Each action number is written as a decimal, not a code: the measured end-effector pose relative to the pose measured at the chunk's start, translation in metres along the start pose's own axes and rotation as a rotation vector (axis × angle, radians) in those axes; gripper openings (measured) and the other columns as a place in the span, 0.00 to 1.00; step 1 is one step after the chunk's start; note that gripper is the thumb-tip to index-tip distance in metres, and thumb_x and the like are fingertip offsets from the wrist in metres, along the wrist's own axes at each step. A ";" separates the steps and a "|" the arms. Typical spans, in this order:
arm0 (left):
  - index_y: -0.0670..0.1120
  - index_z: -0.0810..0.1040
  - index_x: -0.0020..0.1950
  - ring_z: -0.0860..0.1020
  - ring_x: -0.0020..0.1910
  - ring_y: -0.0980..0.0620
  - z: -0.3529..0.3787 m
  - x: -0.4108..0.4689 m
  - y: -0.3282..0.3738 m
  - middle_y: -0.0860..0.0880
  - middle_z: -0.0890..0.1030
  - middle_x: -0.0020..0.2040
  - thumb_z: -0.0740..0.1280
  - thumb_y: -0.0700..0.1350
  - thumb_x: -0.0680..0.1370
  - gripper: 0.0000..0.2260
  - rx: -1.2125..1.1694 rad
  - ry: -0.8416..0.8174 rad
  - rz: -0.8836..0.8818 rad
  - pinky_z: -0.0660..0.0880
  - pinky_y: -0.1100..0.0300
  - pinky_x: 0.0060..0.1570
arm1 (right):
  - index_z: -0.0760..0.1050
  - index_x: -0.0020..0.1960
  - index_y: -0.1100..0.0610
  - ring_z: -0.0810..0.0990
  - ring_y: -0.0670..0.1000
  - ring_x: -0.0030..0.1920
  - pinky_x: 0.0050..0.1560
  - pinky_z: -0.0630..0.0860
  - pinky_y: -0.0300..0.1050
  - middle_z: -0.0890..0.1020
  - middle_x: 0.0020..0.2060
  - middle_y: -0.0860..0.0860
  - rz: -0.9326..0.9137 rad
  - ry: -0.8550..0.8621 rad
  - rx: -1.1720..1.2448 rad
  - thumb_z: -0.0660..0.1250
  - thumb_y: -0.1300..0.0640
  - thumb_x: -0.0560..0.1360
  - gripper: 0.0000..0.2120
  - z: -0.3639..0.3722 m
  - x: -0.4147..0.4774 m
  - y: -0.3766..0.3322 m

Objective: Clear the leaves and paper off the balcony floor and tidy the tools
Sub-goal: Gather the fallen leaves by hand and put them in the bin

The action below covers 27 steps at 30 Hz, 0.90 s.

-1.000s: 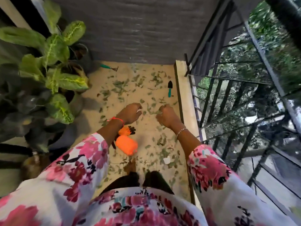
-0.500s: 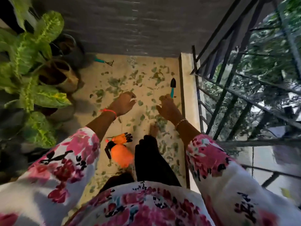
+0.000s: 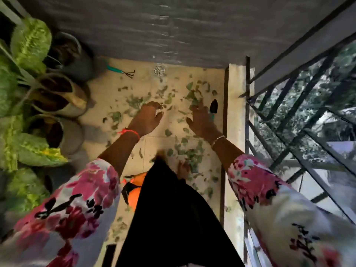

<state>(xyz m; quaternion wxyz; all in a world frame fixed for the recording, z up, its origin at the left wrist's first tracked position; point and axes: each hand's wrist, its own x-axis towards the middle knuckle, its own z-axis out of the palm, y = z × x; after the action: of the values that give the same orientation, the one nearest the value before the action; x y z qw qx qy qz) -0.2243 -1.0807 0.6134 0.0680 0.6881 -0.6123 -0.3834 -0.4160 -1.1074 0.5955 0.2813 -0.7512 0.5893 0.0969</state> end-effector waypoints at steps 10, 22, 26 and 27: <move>0.35 0.63 0.72 0.62 0.72 0.40 0.054 0.187 -0.079 0.36 0.65 0.72 0.60 0.47 0.78 0.25 0.163 -0.126 0.092 0.56 0.54 0.72 | 0.55 0.75 0.60 0.51 0.63 0.74 0.71 0.58 0.60 0.53 0.75 0.61 0.054 -0.053 0.004 0.56 0.50 0.80 0.27 0.091 0.187 0.031; 0.37 0.68 0.69 0.64 0.70 0.39 0.266 0.426 -0.228 0.37 0.66 0.70 0.70 0.40 0.74 0.25 0.129 -0.084 0.285 0.60 0.55 0.69 | 0.54 0.76 0.57 0.49 0.61 0.76 0.74 0.51 0.57 0.52 0.76 0.60 0.274 0.226 0.196 0.55 0.44 0.79 0.30 0.300 0.405 0.180; 0.39 0.65 0.71 0.63 0.71 0.40 0.311 0.486 -0.247 0.39 0.63 0.72 0.68 0.49 0.74 0.29 0.112 -0.109 0.333 0.61 0.48 0.71 | 0.56 0.75 0.56 0.49 0.62 0.75 0.75 0.49 0.57 0.53 0.75 0.61 0.452 0.468 0.286 0.57 0.42 0.78 0.31 0.327 0.457 0.235; 0.40 0.64 0.71 0.63 0.71 0.40 0.328 0.516 -0.253 0.39 0.64 0.72 0.66 0.53 0.73 0.31 0.130 -0.088 0.355 0.62 0.46 0.70 | 0.57 0.75 0.56 0.49 0.63 0.75 0.74 0.49 0.57 0.53 0.75 0.62 0.475 0.526 0.285 0.57 0.42 0.78 0.31 0.337 0.481 0.254</move>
<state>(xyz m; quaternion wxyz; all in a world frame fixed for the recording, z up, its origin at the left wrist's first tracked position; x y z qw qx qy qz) -0.2474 -1.3588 0.0134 0.0630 0.5550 -0.7499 -0.3546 -0.4540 -1.3636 0.0107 0.1919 -0.5461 0.8066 -0.1197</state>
